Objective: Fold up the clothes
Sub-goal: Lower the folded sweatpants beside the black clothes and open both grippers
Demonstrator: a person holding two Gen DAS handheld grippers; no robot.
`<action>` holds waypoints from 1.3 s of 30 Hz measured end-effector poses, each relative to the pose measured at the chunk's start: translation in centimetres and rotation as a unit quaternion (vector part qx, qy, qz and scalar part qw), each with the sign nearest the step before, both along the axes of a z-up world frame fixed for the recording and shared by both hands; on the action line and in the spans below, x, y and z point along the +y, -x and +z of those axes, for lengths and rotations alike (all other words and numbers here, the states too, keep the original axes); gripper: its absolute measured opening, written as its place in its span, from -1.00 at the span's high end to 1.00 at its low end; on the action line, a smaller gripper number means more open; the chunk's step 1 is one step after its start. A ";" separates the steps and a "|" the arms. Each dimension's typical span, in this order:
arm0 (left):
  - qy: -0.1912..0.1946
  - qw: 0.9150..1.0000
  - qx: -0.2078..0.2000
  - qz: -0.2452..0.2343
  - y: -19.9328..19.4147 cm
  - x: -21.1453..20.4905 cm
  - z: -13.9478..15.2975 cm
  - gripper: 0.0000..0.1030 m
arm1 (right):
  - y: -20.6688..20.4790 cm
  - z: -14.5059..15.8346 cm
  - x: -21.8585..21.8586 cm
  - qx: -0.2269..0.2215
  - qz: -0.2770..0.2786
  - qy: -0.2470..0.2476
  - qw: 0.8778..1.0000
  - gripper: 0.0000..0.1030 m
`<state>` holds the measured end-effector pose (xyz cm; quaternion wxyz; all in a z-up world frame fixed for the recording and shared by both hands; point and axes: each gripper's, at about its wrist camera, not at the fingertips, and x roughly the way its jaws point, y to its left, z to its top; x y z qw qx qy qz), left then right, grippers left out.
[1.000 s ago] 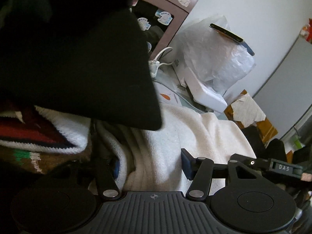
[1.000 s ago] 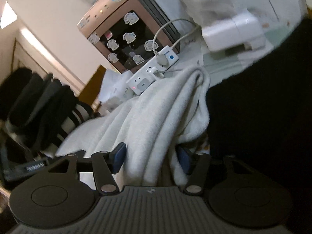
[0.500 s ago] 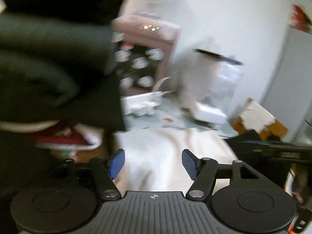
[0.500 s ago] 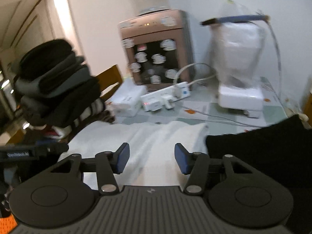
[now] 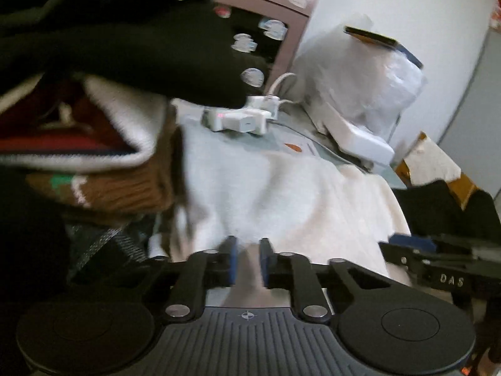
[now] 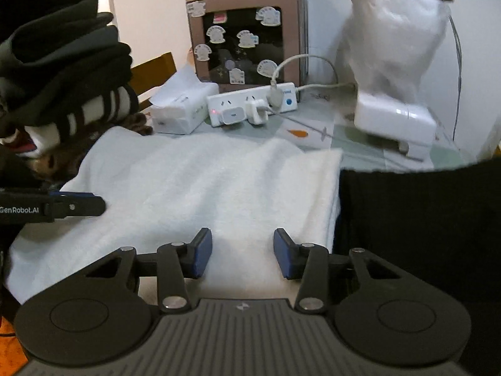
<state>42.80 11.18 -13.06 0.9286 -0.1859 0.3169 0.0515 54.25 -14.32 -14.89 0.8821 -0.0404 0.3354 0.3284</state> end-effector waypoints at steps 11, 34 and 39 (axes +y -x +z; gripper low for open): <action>-0.022 0.998 -0.044 -0.027 2.4 -1.6 4.5 -0.14 | 2.3 5.6 -0.4 -0.011 -0.005 -0.022 1.000 -0.61; -0.111 0.971 -0.200 -0.064 25.5 -8.1 25.9 -1.00 | 27.6 27.4 -4.9 -0.170 -0.027 -0.033 0.984 -0.99; -0.094 0.972 -0.208 -0.049 31.0 -8.7 27.4 -1.00 | 35.0 29.4 -5.6 -0.224 -0.052 -0.030 0.973 -0.99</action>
